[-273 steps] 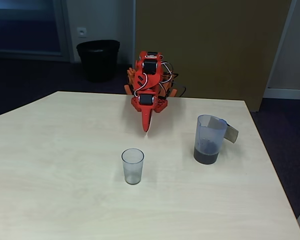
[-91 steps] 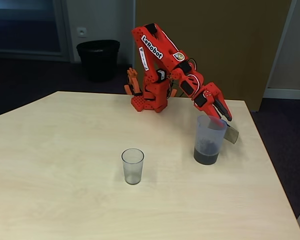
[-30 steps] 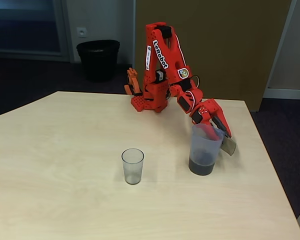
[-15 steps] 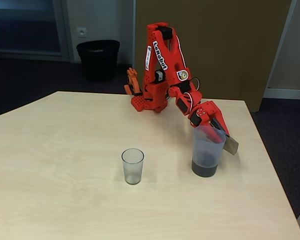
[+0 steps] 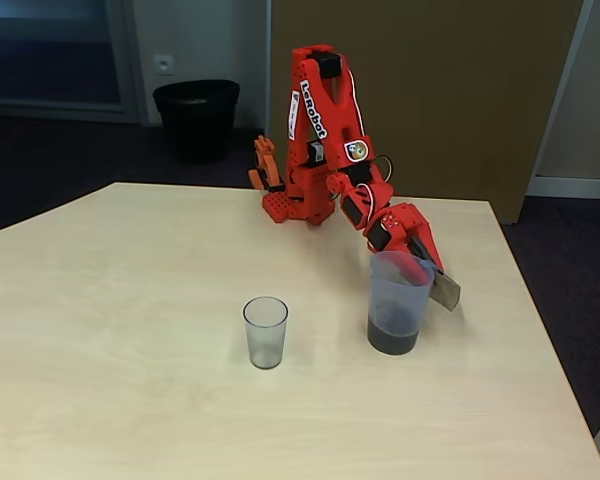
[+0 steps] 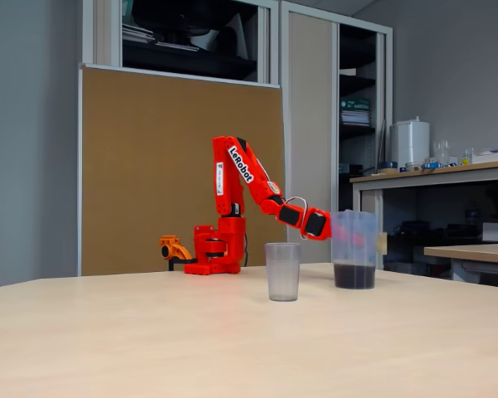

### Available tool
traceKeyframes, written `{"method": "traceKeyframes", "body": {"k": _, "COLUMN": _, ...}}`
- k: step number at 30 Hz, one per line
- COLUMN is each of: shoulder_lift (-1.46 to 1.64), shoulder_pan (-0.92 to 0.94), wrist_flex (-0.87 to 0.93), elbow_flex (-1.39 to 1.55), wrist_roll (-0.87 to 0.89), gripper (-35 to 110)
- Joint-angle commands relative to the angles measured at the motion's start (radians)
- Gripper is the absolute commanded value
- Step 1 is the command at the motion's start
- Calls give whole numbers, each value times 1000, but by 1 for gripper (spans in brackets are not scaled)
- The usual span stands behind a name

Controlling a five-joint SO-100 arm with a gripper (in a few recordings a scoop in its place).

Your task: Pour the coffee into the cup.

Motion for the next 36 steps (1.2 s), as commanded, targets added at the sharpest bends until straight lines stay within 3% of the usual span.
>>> {"method": "traceKeyframes", "body": {"k": 1, "shoulder_lift": 103, "shoulder_pan": 5, "wrist_flex": 43, "elbow_flex": 15, "wrist_roll": -2, "gripper": 0}}
{"method": "traceKeyframes", "body": {"k": 25, "shoulder_lift": 420, "shoulder_pan": 77, "wrist_flex": 431, "elbow_flex": -25, "wrist_roll": 8, "gripper": 0}}
{"method": "traceKeyframes", "body": {"k": 36, "shoulder_lift": 422, "shoulder_pan": 127, "wrist_flex": 474, "elbow_flex": -114, "wrist_roll": 163, "gripper": 0}}
